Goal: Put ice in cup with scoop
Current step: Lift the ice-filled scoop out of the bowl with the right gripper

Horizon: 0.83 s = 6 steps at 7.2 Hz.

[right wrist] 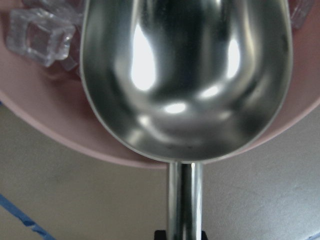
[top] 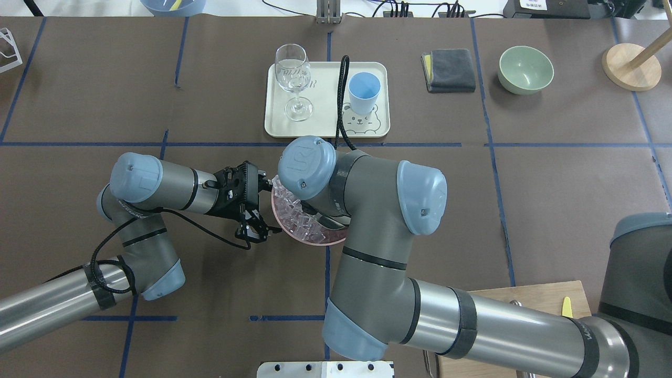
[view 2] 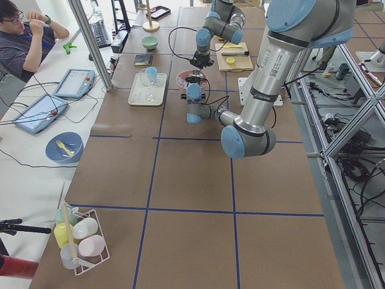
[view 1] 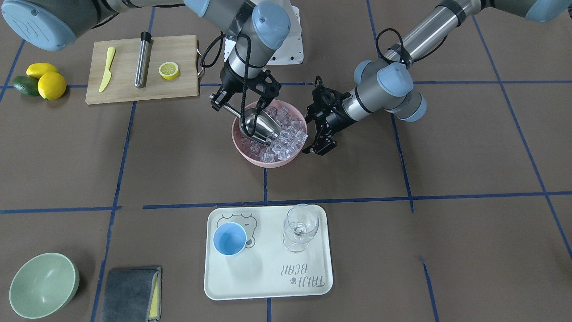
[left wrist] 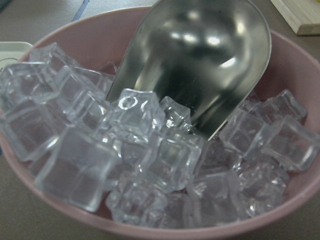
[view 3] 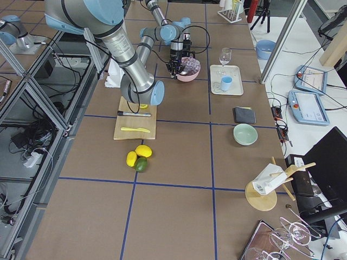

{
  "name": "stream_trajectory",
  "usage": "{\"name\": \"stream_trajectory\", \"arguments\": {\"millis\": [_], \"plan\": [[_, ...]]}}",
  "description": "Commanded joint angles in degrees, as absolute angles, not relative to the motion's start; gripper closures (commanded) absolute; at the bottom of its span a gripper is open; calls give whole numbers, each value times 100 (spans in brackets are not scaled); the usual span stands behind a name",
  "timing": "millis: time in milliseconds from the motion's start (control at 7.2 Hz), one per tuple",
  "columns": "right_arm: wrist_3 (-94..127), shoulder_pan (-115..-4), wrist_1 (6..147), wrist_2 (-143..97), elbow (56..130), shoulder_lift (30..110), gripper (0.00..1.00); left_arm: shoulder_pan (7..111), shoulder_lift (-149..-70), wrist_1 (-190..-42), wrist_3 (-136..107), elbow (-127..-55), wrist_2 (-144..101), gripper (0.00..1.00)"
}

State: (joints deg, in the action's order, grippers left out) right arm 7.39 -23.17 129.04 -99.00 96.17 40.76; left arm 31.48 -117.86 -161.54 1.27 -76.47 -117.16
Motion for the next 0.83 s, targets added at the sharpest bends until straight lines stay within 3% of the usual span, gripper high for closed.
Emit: {"name": "stream_trajectory", "arguments": {"millis": [0,278,694], "plan": [[869,-2277,12525,-9870,9746,4297,100,3146,-11795,-16154,114,-7646,-11716,0],[888,-2268,12103,-9870,10368,4867,100,3146,-11795,-16154,114,-7629,-11716,0],[888,-2285,12094,-9888,10721,4887,100,3138,-11821,-16154,114,-7594,-11716,0]]}}
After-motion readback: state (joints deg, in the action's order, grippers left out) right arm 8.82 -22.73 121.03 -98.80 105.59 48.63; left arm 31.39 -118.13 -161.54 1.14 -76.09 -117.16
